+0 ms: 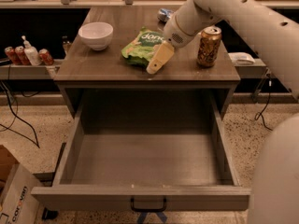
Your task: Place green rice chip bag into top drawer
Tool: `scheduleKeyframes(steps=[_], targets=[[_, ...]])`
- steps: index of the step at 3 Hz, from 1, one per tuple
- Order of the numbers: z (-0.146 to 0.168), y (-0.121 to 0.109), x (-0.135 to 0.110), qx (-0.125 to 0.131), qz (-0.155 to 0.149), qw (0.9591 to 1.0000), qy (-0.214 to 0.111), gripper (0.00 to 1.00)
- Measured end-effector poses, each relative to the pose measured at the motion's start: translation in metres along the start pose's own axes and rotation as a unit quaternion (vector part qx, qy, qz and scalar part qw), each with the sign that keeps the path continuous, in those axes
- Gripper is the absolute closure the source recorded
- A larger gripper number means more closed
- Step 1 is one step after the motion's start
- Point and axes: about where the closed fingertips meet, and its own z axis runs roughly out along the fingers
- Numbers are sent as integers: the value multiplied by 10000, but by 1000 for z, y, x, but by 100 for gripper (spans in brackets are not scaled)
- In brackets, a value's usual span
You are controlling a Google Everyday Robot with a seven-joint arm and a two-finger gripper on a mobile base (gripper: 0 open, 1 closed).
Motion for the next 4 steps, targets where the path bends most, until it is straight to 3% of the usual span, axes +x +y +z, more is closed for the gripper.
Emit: scheduleKeyframes(steps=[2, 3, 4], targets=[[31, -24, -15, -45, 102, 9999, -71, 0], [46, -23, -19, -153, 178, 9997, -73, 15], [57, -18, -17, -241, 212, 9995, -35, 37]])
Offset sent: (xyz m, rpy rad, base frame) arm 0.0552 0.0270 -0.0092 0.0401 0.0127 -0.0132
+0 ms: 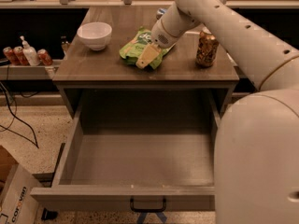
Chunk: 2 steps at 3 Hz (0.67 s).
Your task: Place green rice chip bag into top drawer
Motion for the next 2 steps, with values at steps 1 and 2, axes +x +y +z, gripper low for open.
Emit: scheduleKeyframes(steps=[1, 2], targets=[[-1, 6, 5, 4, -14, 10000, 37, 62], [-3, 8, 5, 7, -30, 10000, 33, 85]])
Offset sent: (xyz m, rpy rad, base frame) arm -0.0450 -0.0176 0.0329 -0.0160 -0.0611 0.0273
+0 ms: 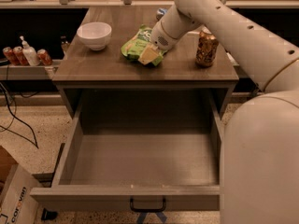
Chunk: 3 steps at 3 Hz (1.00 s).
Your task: Place green rice chip bag into top drawer
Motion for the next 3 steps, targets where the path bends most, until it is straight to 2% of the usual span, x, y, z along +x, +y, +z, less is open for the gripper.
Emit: scheduleKeyframes(steps=[1, 2, 3], targets=[[-27, 16, -4, 25, -182, 9997, -146, 100], [-60, 39, -6, -53, -343, 9984, -447, 100], [-100, 69, -5, -256, -566, 9949, -800, 100]])
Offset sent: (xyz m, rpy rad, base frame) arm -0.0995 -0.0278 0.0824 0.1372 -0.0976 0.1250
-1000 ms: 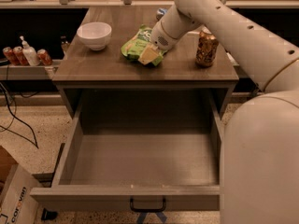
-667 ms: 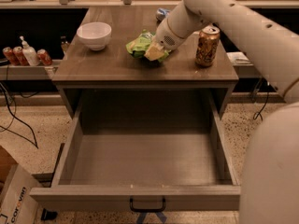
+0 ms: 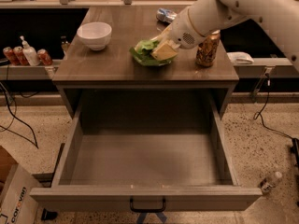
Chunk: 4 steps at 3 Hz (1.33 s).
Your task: Place green rice chip bag into top drawer
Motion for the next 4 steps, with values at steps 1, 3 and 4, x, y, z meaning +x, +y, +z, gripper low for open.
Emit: scheduleKeyframes(steps=[1, 3, 4], targets=[[-46, 46, -1, -235, -311, 9986, -353, 100], [-100, 150, 14, -954, -1192, 9845, -862, 100], [-74, 203, 28, -1390, -1248, 9807, -574, 100]])
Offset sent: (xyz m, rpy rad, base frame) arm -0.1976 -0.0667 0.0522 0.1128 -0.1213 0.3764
